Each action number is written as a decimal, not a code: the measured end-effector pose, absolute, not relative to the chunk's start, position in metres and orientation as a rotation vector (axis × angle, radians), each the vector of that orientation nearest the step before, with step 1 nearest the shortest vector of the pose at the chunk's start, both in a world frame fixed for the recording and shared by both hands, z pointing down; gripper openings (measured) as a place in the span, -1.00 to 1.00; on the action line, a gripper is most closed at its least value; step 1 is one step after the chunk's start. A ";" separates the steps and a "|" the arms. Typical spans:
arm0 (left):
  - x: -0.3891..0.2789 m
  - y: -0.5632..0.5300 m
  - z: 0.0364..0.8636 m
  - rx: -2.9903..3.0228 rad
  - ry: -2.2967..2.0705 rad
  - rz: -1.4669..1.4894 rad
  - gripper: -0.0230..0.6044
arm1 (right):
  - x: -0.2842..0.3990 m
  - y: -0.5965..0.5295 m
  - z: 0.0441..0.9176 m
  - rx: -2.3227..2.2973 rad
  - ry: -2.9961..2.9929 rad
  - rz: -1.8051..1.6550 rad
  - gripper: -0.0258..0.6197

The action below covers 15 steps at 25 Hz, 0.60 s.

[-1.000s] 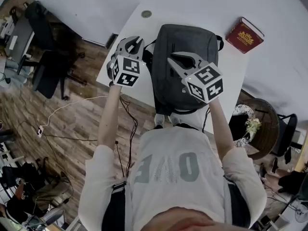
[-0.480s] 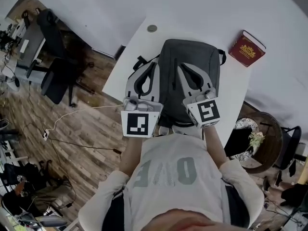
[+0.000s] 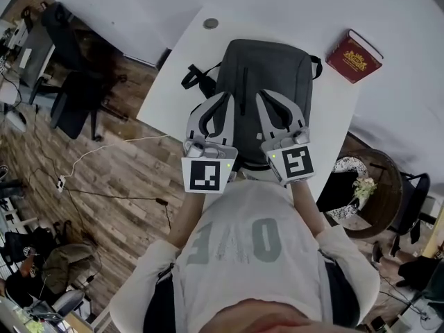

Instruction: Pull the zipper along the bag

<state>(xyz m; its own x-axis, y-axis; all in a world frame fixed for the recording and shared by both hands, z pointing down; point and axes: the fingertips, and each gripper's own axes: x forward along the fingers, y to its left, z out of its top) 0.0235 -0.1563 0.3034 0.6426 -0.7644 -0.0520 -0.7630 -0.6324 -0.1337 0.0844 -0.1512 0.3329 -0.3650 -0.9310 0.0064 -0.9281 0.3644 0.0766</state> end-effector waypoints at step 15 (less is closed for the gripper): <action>0.008 -0.161 0.311 -2.706 1.318 -0.023 -0.83 | 0.080 -0.147 0.337 1.730 -2.519 -0.085 -0.83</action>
<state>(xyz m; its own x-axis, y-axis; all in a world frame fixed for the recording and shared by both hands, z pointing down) 0.0076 -0.1613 0.3106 0.6178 -0.7851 -0.0439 -0.7831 -0.6093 -0.1248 0.0804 -0.1471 0.3372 -0.3571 -0.9333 0.0385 -0.9286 0.3591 0.0935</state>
